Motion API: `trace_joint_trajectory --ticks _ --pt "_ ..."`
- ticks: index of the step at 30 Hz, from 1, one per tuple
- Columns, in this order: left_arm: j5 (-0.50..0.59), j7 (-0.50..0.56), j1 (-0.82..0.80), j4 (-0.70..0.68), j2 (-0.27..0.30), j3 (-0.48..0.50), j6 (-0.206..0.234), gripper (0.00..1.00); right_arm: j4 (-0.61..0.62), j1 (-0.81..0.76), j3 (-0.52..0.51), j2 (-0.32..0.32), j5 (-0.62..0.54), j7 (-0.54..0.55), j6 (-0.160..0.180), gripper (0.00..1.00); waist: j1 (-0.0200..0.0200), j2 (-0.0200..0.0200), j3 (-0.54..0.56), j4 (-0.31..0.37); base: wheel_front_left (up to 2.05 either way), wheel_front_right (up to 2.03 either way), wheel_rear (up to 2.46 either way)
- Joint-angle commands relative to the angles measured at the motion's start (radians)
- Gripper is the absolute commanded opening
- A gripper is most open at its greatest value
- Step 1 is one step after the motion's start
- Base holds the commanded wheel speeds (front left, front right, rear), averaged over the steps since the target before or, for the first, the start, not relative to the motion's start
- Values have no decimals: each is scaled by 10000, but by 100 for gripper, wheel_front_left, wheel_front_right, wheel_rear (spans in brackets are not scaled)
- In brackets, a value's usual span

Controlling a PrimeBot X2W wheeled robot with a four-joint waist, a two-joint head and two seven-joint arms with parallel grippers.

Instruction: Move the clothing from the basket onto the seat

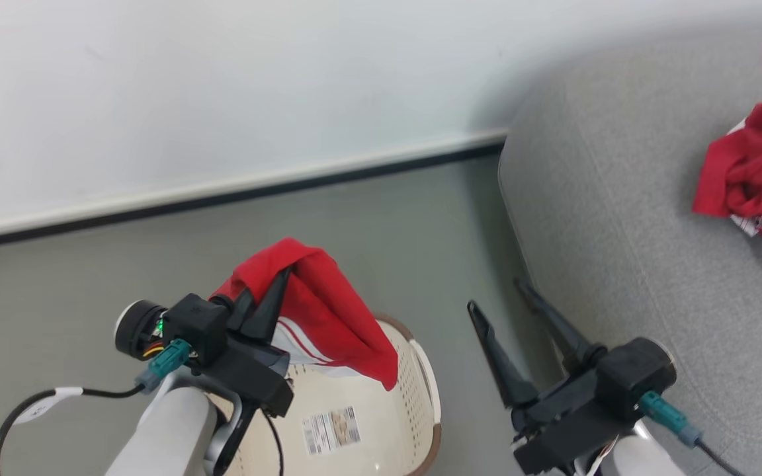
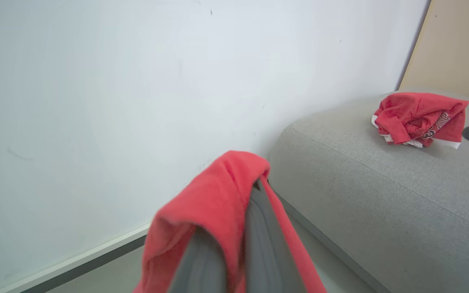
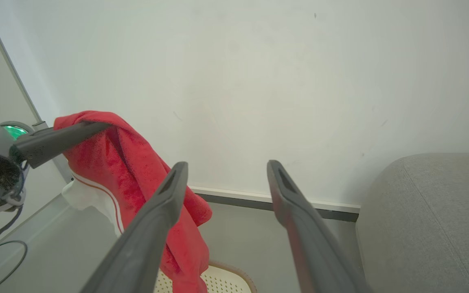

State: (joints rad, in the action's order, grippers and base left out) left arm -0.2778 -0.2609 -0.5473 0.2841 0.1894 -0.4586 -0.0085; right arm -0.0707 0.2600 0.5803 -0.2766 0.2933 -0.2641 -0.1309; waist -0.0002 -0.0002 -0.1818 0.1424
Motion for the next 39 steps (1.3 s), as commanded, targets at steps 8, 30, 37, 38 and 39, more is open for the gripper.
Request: trace_joint_trajectory --ticks 8,30,37,38,39 --pt "394 -60 519 -878 -255 73 -248 0 -289 -461 505 -22 104 -1 3 100 2 2 1579 -8 0 0 0" --pt "1119 415 -246 -2134 -742 -1694 -817 0 -260 128 1077 171 -235 -1 3 100 2 2 1898 434 0 0 0" --pt "961 601 -154 -2208 -700 -1896 -848 0 -585 188 1173 217 -2 -1 3 0 2 2 1973 583 0 0 0" --pt "948 599 -148 -2205 -693 -1917 -848 0 -602 198 1157 231 8 -1 3 0 2 2 1974 602 0 0 0" --pt "918 607 -133 -2198 -690 -1940 -850 0 -607 219 1125 239 26 -1 3 0 2 2 1973 618 0 0 0"
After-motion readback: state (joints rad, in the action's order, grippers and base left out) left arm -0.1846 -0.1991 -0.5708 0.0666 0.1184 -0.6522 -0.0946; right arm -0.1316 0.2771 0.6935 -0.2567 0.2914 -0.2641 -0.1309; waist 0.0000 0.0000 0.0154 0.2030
